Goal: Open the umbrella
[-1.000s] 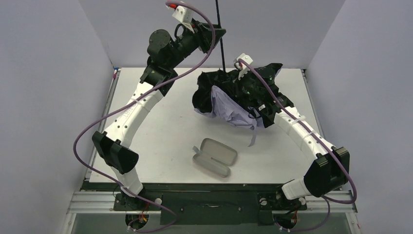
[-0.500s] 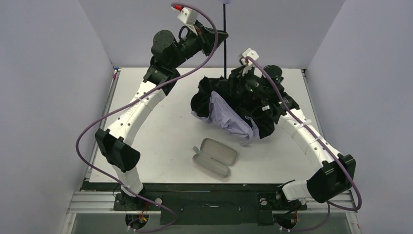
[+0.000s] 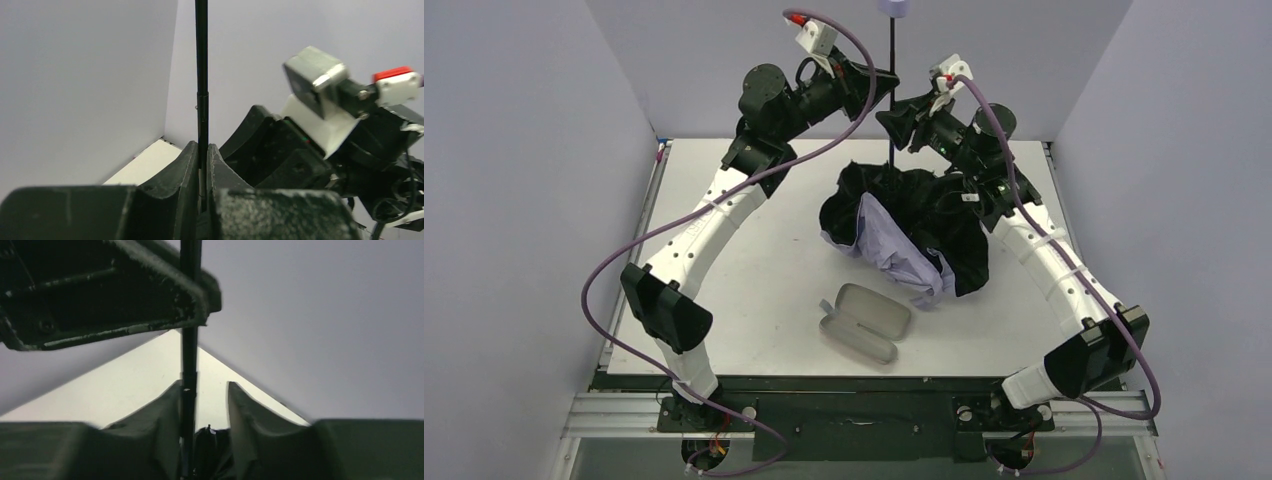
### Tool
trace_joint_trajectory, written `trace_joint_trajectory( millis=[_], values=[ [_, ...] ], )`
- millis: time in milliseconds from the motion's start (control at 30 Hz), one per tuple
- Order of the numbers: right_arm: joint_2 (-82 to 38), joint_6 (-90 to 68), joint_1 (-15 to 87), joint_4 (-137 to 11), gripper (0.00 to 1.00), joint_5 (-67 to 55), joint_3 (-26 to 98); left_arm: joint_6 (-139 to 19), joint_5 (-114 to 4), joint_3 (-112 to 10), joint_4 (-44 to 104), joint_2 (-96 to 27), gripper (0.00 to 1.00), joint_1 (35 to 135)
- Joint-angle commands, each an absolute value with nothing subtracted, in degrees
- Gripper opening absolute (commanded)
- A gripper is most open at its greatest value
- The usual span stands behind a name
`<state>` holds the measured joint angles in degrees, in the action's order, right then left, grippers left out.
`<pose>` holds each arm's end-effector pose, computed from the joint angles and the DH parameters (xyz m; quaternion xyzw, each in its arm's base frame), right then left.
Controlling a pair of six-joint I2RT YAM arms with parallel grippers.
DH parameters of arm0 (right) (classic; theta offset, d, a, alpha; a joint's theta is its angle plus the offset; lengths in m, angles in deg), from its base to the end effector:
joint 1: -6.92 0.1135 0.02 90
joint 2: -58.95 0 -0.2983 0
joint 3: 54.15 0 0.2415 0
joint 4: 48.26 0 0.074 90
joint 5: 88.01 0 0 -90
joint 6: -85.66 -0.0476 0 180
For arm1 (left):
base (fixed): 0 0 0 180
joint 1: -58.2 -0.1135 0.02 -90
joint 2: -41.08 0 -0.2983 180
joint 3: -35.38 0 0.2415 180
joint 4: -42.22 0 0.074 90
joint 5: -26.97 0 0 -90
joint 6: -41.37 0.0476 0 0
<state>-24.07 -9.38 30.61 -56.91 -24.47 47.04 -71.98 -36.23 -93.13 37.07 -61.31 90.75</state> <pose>0.2920 0.1513 0.5042 -0.2743 0.5922 0.3276 0.6832 0.3337 -0.2385 0.5529 0.2345 0.5341 -0.4917 0.6465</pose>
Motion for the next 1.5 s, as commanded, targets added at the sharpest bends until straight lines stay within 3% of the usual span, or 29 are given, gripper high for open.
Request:
trace_joint_trajectory(
  millis=[0, 67, 133, 233, 300, 433, 600, 933, 1233, 1333, 1367, 1433, 1467],
  values=[
    [-26.1, -9.7, 30.9, -55.8, 0.18, -27.4, 49.1, -73.2, -35.0, -95.9, 41.8, -60.5, 0.00, 91.1],
    [-26.0, -9.0, 30.9, -55.6, 0.00, -27.7, 49.2, -72.8, -33.9, -95.9, 40.6, -59.9, 0.00, 90.9],
    [-25.8, -8.4, 30.7, -55.2, 0.00, -27.8, 49.3, -72.9, -32.2, -94.3, 39.8, -58.6, 0.10, 90.0],
    [-24.8, -7.2, 30.1, -55.0, 0.00, -28.5, 49.4, -76.3, -29.5, -85.6, 42.5, -55.4, 0.44, 87.4],
    [-24.0, -7.8, 29.2, -54.2, 0.00, -29.4, 49.0, -78.3, -26.2, -79.0, 44.5, -52.8, 0.55, 84.8],
    [-22.5, -10.0, 27.6, -51.1, 0.00, -31.2, 47.9, -73.7, -22.8, -66.6, 43.3, -47.3, 0.65, 81.0],
    [-21.7, -11.8, 27.3, -49.1, 0.00, -33.4, 48.0, -60.3, -17.5, -63.0, 31.5, -45.7, 0.68, 80.2],
    [-20.9, -12.9, 27.5, -49.7, 0.00, -33.1, 49.6, -54.5, -14.9, -68.5, 21.0, -52.0, 0.58, 83.9],
    [-19.3, -14.8, 27.7, -49.7, 0.00, -33.4, 49.0, -51.0, -19.4, -72.3, 17.1, -56.6, 0.50, 87.5],
    [-19.0, -14.9, 27.8, -50.0, 0.00, -33.7, 48.9, -50.7, -20.3, -74.1, 16.7, -57.6, 0.36, 88.3],
    [-18.9, -14.6, 27.8, -50.2, 0.00, -33.7, 48.9, -50.8, -20.3, -74.4, 16.8, -57.8, 0.22, 88.4],
    [-18.8, -13.6, 27.8, -50.9, 0.00, -33.5, 48.7, -51.3, -20.5, -75.0, 17.6, -57.5, 0.05, 88.4],
    [-18.8, -13.2, 27.7, -51.8, 0.00, -33.3, 48.5, -51.5, -20.7, -75.1, 18.0, -57.2, 0.01, 88.4]
  ],
)
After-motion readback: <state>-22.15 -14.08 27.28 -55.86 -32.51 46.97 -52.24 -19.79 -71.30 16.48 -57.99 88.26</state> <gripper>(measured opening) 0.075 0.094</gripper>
